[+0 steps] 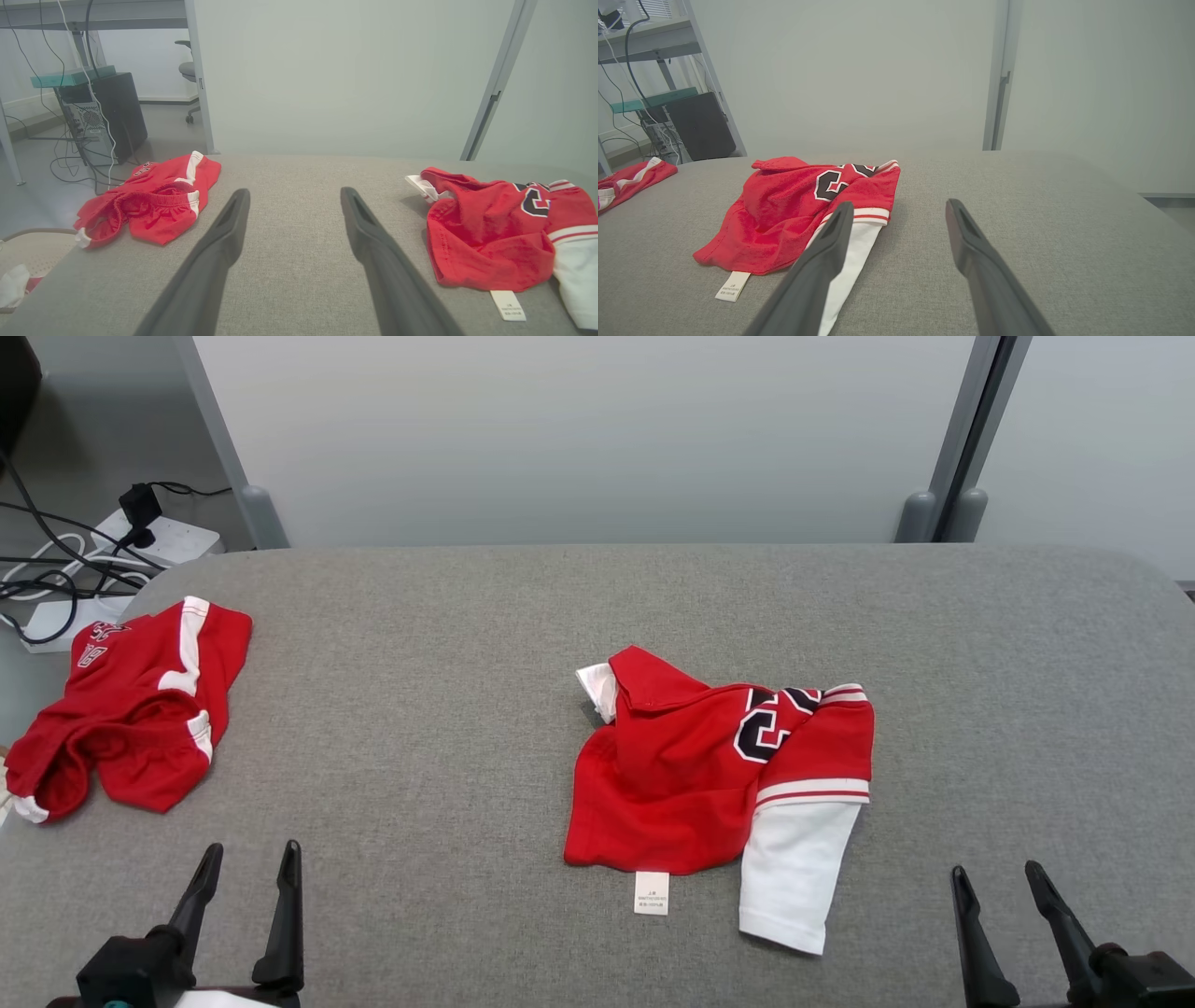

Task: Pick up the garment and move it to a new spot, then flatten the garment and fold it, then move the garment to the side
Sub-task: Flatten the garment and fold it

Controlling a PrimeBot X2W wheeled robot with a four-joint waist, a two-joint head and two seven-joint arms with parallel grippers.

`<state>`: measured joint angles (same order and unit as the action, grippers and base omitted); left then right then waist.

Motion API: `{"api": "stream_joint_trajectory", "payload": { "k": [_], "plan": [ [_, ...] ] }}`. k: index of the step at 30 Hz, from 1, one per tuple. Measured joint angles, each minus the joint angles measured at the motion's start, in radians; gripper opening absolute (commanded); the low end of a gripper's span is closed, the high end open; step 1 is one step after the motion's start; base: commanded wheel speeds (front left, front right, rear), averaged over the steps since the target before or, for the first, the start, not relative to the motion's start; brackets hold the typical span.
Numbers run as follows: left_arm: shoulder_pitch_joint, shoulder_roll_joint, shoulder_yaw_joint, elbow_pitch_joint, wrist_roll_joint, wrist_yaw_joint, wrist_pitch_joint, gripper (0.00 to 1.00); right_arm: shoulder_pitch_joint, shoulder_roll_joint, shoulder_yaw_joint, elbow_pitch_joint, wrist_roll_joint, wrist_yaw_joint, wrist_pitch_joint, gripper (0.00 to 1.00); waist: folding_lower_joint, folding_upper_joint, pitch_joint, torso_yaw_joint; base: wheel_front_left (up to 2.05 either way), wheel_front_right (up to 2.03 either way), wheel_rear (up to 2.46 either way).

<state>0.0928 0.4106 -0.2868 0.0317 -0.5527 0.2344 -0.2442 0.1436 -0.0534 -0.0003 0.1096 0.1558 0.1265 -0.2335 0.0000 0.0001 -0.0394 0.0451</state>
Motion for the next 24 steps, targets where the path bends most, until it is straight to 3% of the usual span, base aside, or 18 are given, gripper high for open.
{"api": "stream_joint_trajectory", "payload": {
  "k": [24],
  "plan": [
    [0.007,0.014,0.006,0.002,0.018,0.003,-0.004,1.0,0.03,0.015,0.004,-0.024,-0.009,0.0,0.031,1.0,0.0,0.0,-0.006,-0.006,0.0,0.0,0.0]
  ]
}}
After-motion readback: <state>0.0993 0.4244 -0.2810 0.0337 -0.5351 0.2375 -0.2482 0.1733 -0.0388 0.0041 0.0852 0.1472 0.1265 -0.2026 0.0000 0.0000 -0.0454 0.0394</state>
